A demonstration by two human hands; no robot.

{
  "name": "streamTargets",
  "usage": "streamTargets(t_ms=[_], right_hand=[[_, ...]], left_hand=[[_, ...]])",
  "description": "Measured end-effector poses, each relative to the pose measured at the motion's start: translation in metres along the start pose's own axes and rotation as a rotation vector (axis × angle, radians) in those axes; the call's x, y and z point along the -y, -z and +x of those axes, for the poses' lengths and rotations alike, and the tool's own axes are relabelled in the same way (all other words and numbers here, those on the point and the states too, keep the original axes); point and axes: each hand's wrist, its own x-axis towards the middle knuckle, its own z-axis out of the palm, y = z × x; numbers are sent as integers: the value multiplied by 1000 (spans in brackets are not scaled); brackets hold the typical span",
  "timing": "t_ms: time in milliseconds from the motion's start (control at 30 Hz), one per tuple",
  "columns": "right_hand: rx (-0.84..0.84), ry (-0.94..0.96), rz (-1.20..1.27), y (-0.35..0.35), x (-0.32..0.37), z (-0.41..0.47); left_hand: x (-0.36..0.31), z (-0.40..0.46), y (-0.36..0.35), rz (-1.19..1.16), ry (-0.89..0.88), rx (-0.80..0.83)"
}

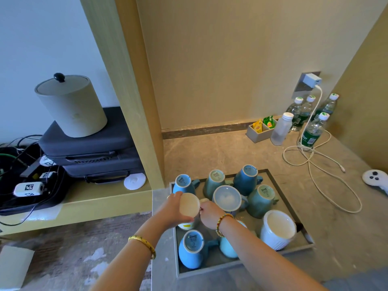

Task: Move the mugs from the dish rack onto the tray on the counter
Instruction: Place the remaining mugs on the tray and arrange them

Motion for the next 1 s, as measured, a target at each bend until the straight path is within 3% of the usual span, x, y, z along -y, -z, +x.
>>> streamTargets(t_ms=[367,500,633,867,1000], right_hand=[[-36,-135,519,-12,2,13],[-82,-119,490,-14,-1,18],[-116,-91,520,-12,-4,21],[-144,-82,478,-11,0,19],[-150,-93,466,-13,1,17]], left_hand=[[-17,-9,-22,-91,199,-173],[-15,-11,-21,-194,165,-155],[-11,-11,-13,-133,115,-48],[-8,-12,-23,-261,186,-187],[-5,-11,-23,-262,159,-185]])
